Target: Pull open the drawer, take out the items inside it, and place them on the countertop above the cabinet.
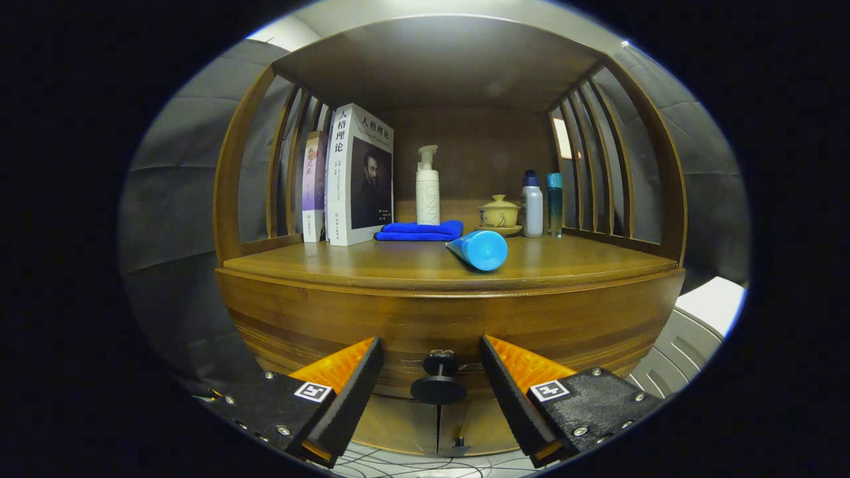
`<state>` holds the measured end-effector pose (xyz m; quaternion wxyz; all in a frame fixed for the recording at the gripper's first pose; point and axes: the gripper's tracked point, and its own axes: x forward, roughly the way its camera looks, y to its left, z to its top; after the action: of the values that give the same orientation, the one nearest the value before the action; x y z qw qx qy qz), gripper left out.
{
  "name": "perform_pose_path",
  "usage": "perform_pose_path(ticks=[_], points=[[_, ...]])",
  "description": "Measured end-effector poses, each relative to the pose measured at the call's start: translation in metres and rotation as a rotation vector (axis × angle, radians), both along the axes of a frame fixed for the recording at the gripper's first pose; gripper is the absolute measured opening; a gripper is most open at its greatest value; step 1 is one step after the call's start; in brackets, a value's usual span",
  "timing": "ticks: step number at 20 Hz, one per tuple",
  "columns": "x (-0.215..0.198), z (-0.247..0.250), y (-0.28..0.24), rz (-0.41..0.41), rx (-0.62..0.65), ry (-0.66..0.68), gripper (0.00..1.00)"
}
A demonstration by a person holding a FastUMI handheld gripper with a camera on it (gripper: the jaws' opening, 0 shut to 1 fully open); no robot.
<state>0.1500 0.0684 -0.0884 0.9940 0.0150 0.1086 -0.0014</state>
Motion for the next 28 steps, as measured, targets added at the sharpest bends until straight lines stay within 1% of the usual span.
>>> perform_pose_path(ticks=[1,2,5,12,16,22,26,28], points=[[0.002,-0.001,0.005,0.025,0.010,0.006,0.93],[-0.003,0.002,0.006,0.032,0.002,0.007,0.93],[-0.019,0.020,-0.002,0.022,-0.031,-0.020,0.94],[-0.075,0.091,0.000,0.024,-0.047,-0.117,0.94],[-0.111,0.119,-0.003,0.021,-0.044,-0.157,0.93],[-0.162,0.132,-0.009,0.016,0.015,-0.213,0.94],[-0.184,0.126,-0.017,0.008,0.005,-0.230,0.93],[-0.189,0.121,-0.024,-0.009,-0.006,-0.228,0.93]])
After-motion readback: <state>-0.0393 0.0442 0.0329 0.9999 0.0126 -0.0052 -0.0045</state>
